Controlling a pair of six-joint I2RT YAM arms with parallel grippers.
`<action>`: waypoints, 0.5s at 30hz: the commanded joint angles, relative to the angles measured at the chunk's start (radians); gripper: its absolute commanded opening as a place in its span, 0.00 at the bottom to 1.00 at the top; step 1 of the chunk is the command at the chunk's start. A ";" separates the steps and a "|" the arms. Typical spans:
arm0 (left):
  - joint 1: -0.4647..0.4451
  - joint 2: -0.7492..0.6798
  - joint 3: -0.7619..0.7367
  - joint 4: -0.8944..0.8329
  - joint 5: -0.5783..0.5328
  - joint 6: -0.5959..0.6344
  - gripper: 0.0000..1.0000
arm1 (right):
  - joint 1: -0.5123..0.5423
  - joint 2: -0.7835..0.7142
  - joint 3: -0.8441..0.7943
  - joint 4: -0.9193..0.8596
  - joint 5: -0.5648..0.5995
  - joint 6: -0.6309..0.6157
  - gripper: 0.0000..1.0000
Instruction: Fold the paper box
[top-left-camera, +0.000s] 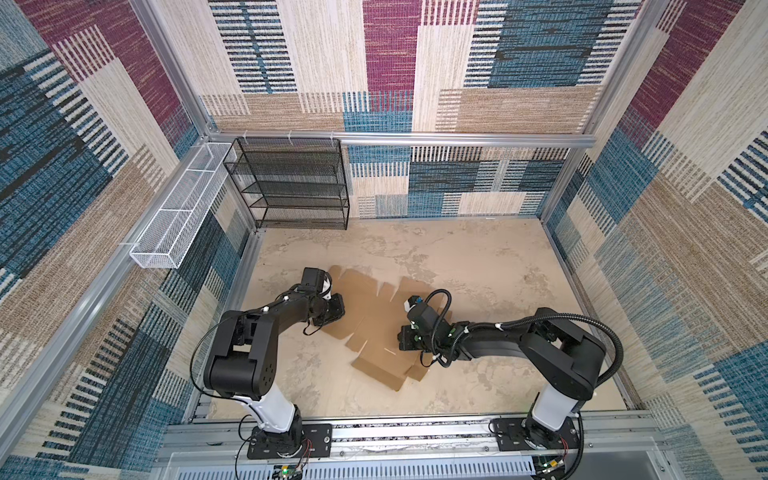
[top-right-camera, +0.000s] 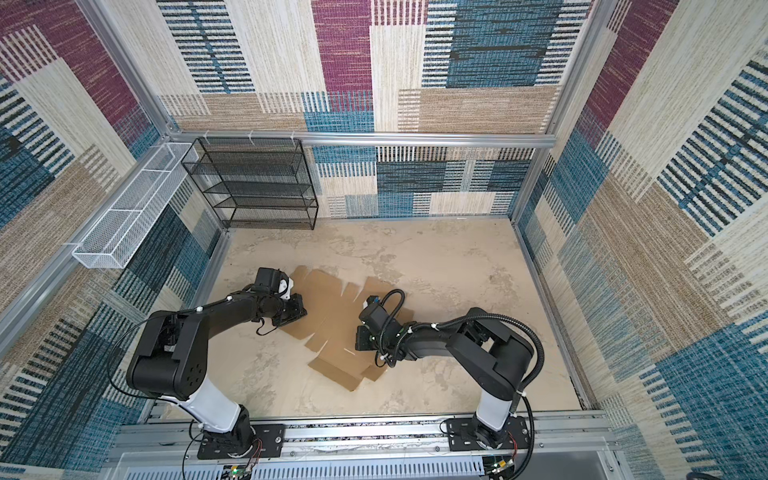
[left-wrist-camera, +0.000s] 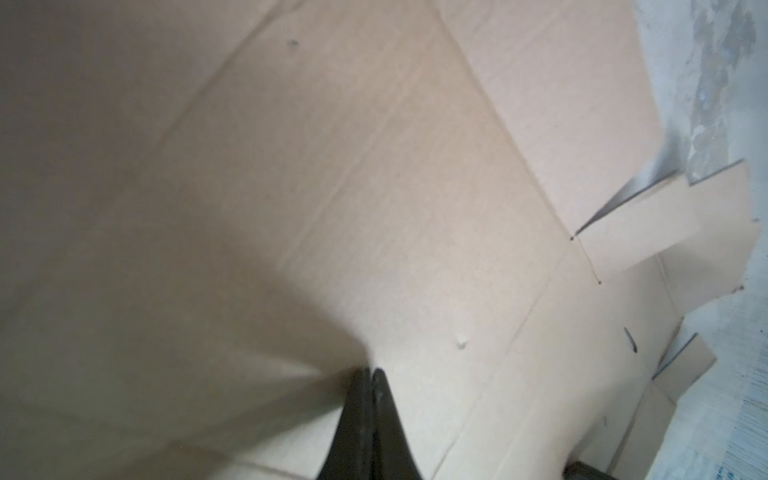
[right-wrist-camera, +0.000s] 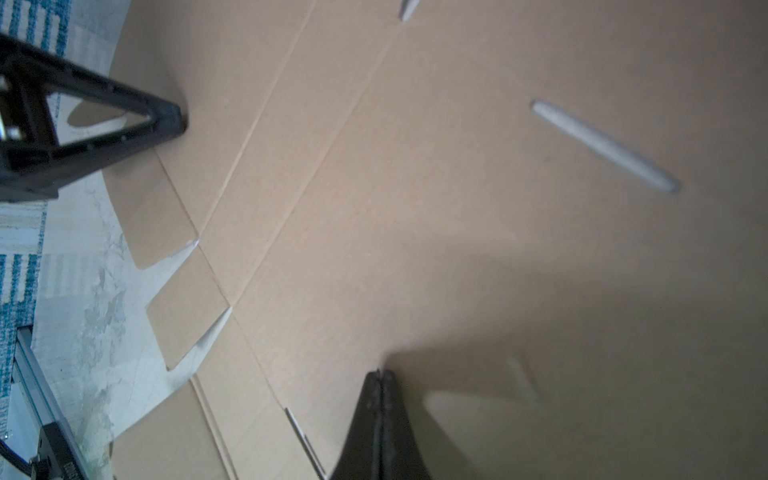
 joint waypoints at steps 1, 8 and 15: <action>-0.017 -0.026 -0.041 -0.031 -0.004 -0.045 0.00 | -0.032 0.027 0.007 -0.095 0.041 -0.022 0.00; -0.098 -0.099 -0.097 -0.020 -0.011 -0.104 0.00 | -0.129 0.053 0.066 -0.123 0.044 -0.103 0.02; -0.202 -0.139 -0.096 -0.001 0.013 -0.170 0.00 | -0.195 0.121 0.185 -0.155 0.044 -0.199 0.04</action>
